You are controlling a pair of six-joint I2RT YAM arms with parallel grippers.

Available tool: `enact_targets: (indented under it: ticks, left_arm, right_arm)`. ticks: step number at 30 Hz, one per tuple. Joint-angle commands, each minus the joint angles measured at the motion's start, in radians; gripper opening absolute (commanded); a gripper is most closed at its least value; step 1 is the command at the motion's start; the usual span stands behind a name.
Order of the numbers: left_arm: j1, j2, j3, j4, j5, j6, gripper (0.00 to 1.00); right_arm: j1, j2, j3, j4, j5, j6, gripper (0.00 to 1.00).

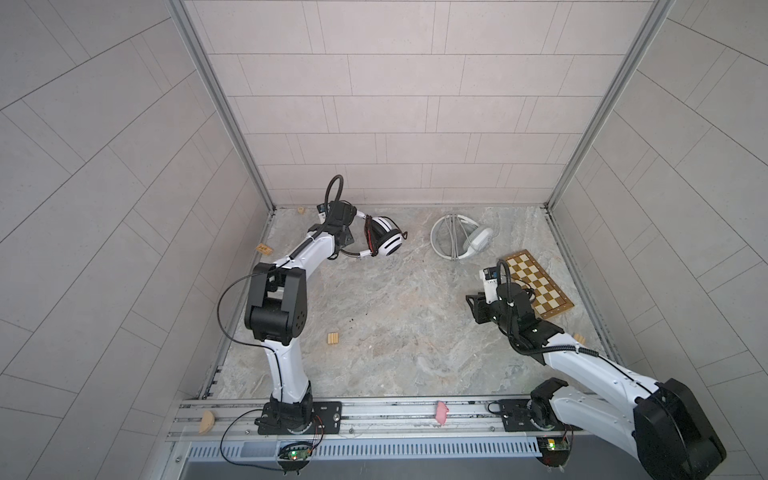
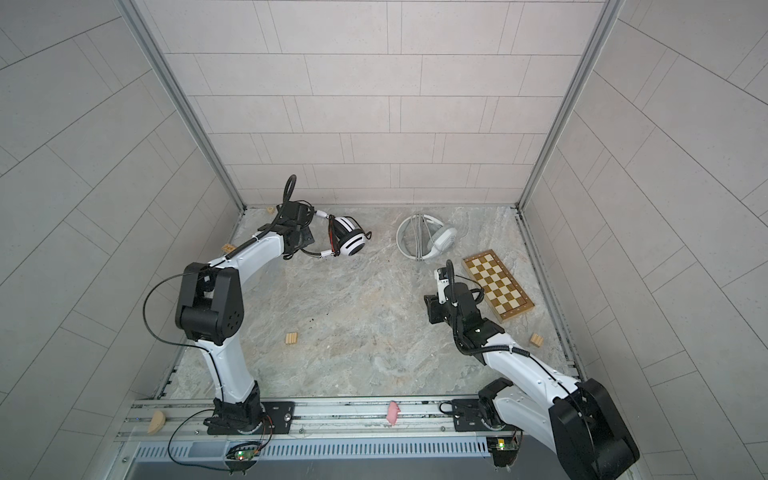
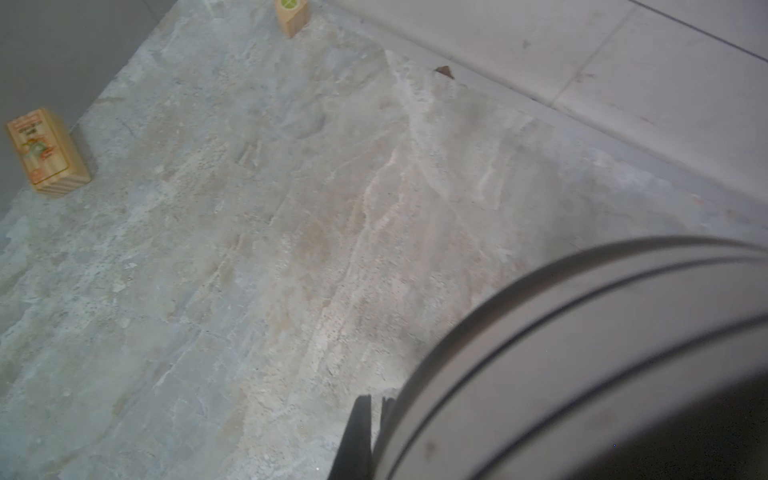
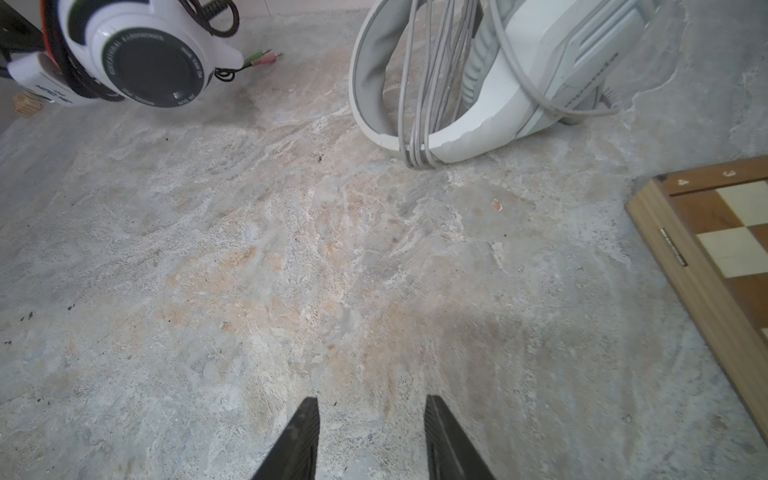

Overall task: Wrap the headphones
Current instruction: 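Lower the wrapped headset onto the table with left gripper while right gripper withdraws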

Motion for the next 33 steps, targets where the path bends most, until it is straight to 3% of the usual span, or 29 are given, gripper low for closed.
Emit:
enact_targets:
  ticks: [1,10,13,19,22,24,27,33]
  left_arm:
    - [0.026,0.031,0.093,-0.027,-0.032,-0.085,0.0]
    - [0.067,0.183,0.247,-0.179,-0.107,-0.105,0.0]
    - [0.072,0.199,0.247,-0.252,-0.18,-0.144,0.06]
    - [0.086,0.184,0.224,-0.316,-0.161,-0.119,0.18]
    - [0.087,0.142,0.176,-0.302,-0.181,-0.083,0.4]
    - [0.09,0.101,0.113,-0.238,-0.135,-0.031,0.51]
    - [0.092,0.014,0.033,-0.211,-0.136,-0.027,0.57]
    - [0.096,-0.213,-0.15,-0.175,-0.169,-0.035,0.59]
  right_arm:
    - [0.0,-0.02,-0.017,-0.014,0.003,0.003,0.43]
    - [0.0,-0.048,-0.019,-0.027,0.009,0.004,0.43]
    - [-0.002,-0.054,-0.02,-0.028,0.009,0.004,0.43]
    - [0.0,-0.052,-0.022,-0.024,0.005,0.009,0.43]
    - [0.0,-0.051,-0.02,-0.023,0.004,0.009,0.43]
    - [-0.001,-0.054,-0.021,-0.026,0.005,0.008,0.43]
    - [0.0,-0.064,-0.024,-0.03,0.014,0.008,0.43]
    - [0.0,-0.07,-0.026,-0.032,0.065,0.003,0.43]
